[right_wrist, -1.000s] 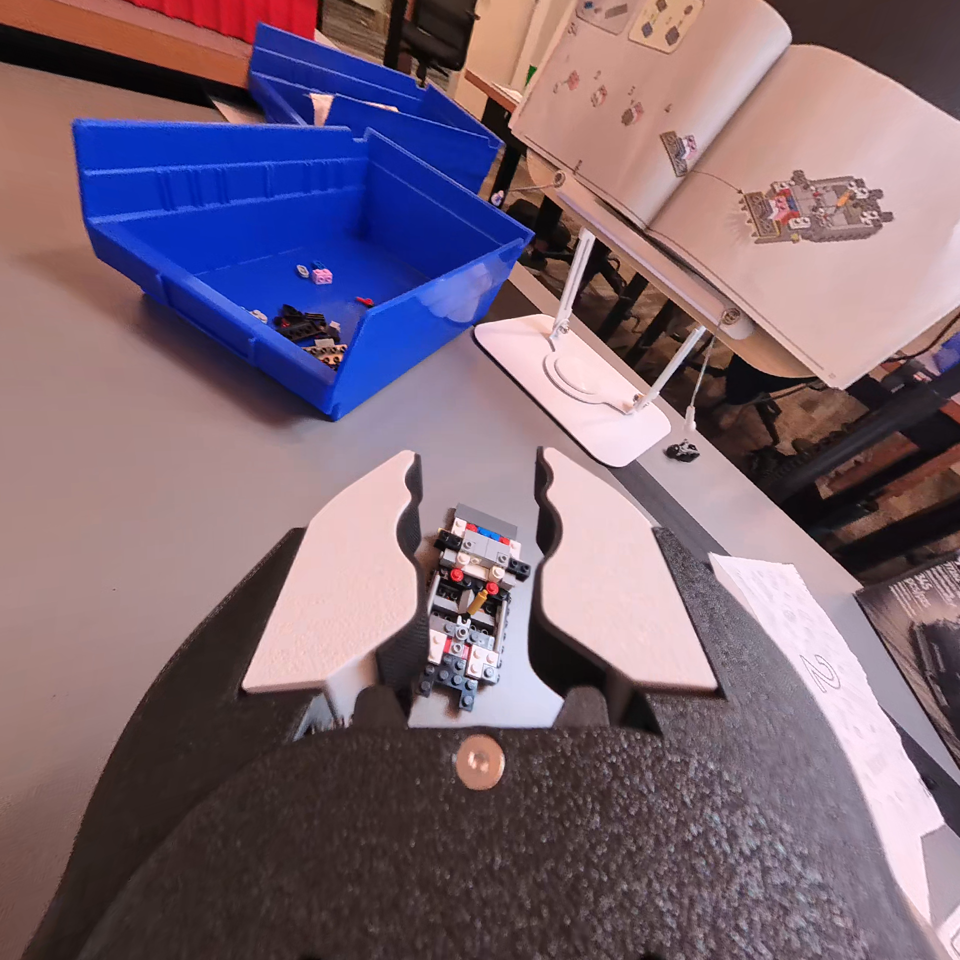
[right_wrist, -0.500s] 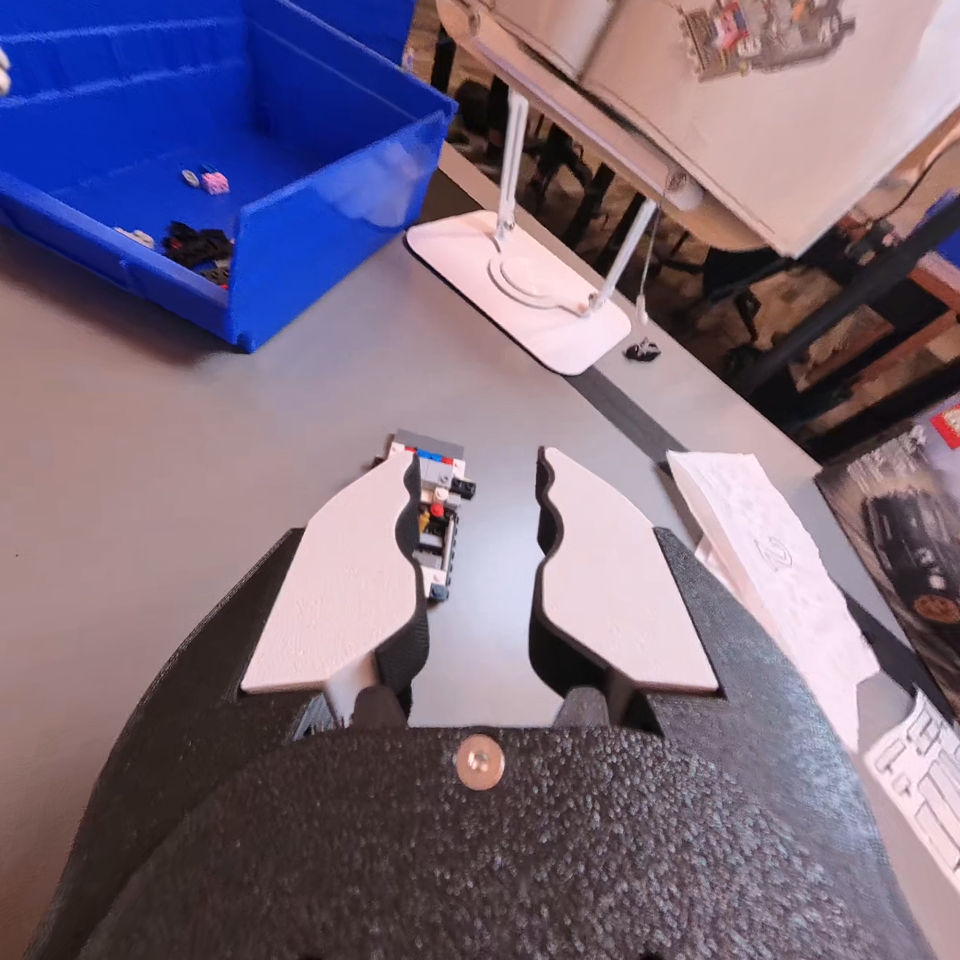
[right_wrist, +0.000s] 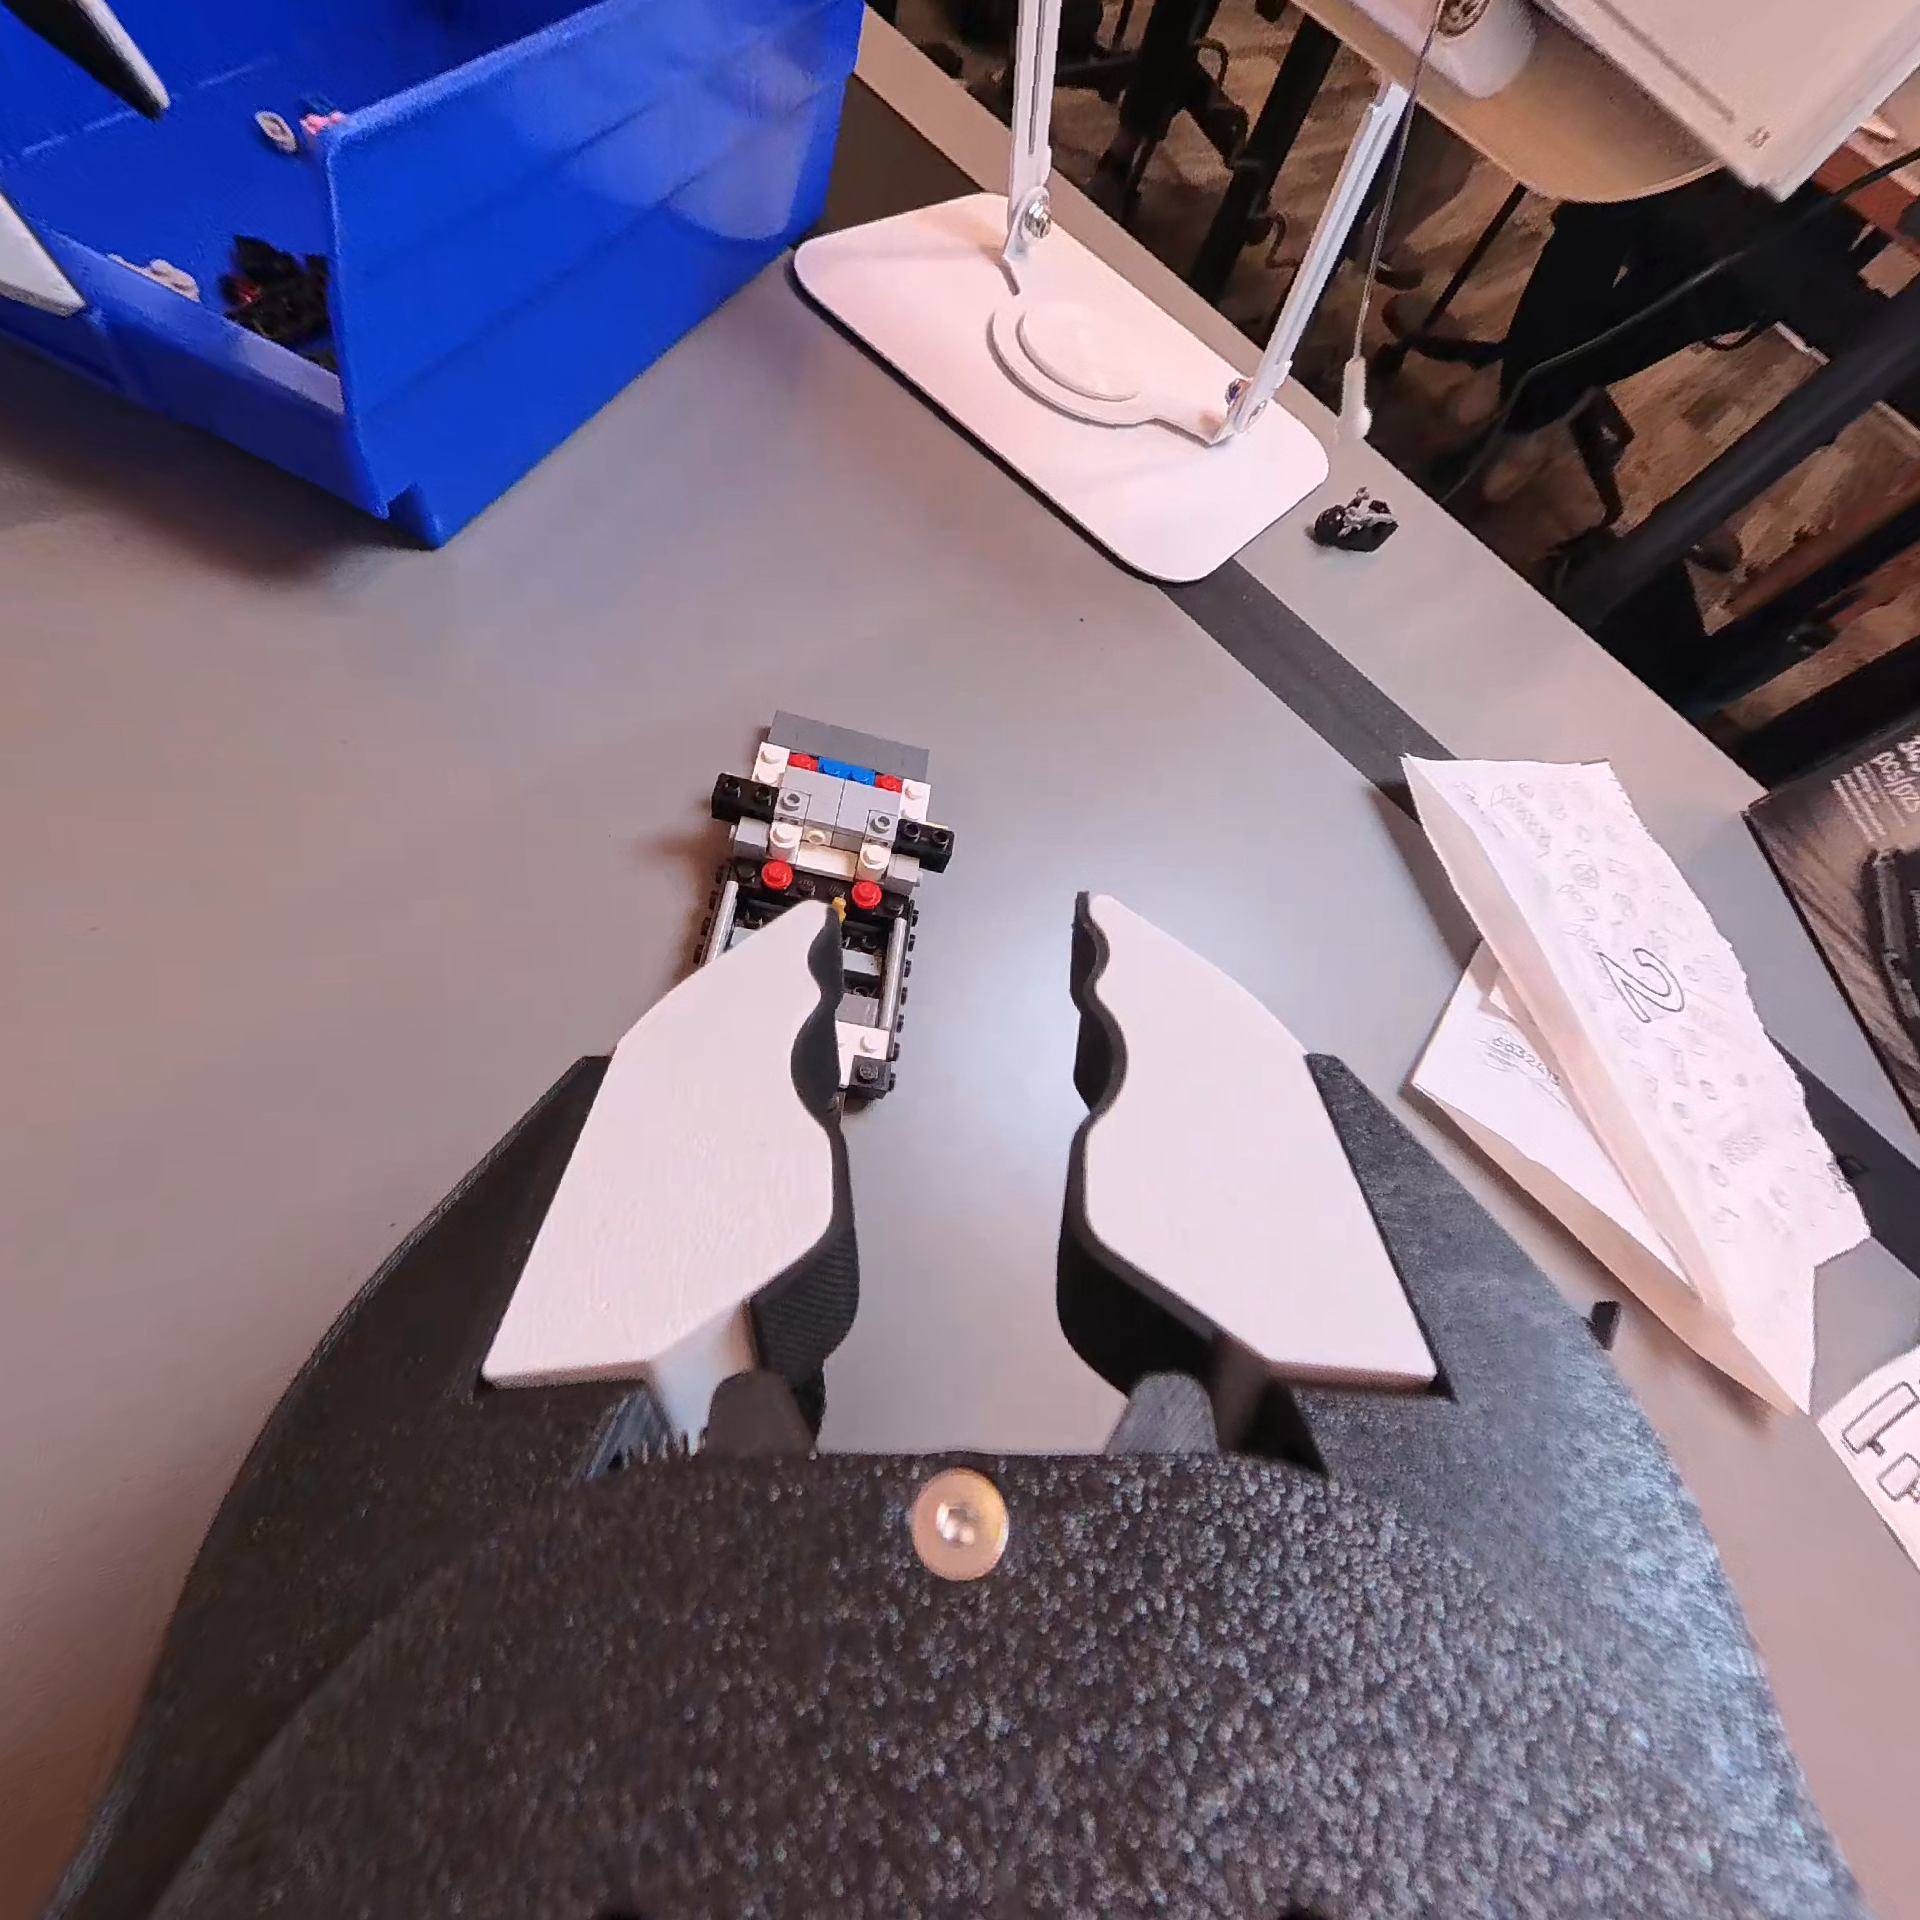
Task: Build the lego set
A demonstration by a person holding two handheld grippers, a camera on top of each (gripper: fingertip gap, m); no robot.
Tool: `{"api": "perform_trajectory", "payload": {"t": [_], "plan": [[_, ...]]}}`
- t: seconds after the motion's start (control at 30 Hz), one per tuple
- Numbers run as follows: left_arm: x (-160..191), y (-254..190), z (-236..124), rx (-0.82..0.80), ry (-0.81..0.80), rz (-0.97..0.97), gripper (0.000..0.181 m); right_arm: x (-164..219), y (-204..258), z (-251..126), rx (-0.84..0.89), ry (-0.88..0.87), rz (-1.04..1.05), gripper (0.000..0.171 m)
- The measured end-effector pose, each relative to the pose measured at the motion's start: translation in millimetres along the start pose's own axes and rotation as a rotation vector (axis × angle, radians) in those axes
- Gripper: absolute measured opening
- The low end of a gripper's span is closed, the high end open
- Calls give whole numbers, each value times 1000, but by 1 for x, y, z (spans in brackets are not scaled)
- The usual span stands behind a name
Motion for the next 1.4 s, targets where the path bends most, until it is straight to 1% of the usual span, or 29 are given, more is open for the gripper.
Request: {"api": "perform_trajectory", "payload": {"t": [0.07, 0.13, 0.23, 0.33, 0.4, 0.47, 0.53, 0.67, 0.73, 0.8, 0.83, 0.9, 0.93, 0.97, 1.0, 1.07, 1.1, 1.17, 1.3, 1.4], "plan": [[-1, 0, -1, 1, -33, 16, 56, 1, 1, 2, -2, 4, 0, 42], [-3, 4, -3, -45, -84, 32, 54, 2, 2, 3, -6, 7, -5, 42], [-9, 12, -7, -197, -172, 94, 51, 2, 3, 5, -7, 9, -12, 42], [-13, 16, -11, -353, -233, 225, 55, 3, 4, 7, -10, 12, -13, 42], [-15, 12, -11, -365, -282, 255, 56, 3, 5, 8, -13, 15, -14, 42], [-18, 6, -14, -278, -363, 191, 58, 3, 5, 8, -13, 12, -15, 42], [-23, 2, -21, -150, -465, 77, 59, 3, 6, 8, -13, 9, -16, 42], [-31, 0, -43, 98, -703, -98, 61, 3, 7, 9, -24, 4, -19, 42], [-34, -3, -57, 233, -847, -169, 62, 4, 9, 11, -36, 9, -20, 42], [-34, -4, -69, 290, -978, -197, 61, 4, 11, 13, -45, 5, -18, 44], [-34, -4, -71, 296, -1007, -199, 61, 4, 12, 14, -57, 3, -10, 47], [-33, -5, -74, 306, -1042, -207, 60, 4, 15, 17, -89, -2, 23, 57], [-33, -6, -74, 313, -1050, -216, 57, 4, 16, 18, -101, -7, 39, 60], [-33, -6, -73, 306, -1044, -230, 52, 4, 16, 20, -108, -9, 56, 67], [-32, -6, -72, 293, -1039, -244, 40, 5, 16, 21, -111, -6, 71, 74], [-30, 0, -69, 222, -1032, -288, 2, 9, 16, 25, -124, 6, 92, 79], [-30, 4, -67, 174, -1022, -315, 0, 12, 15, 28, -127, 18, 102, 81], [-28, 10, -58, 103, -941, -356, 0, 19, 15, 33, -135, 49, 120, 83], [-25, 10, -47, 60, -892, -391, 0, 29, 16, 39, -169, 104, 156, 83], [-24, 10, -40, 2, -879, -362, 0, 35, 22, 43, -212, 163, 182, 82]]}}
Point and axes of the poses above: each gripper's, where its closed fingertips meet, z out along the fingers, x out of its underside, y = z × x across the jaws, the point moved 5 cm from there along -z, back along the fingers, and after that the axes turned 13 degrees about -x, right-handed, at the moved point
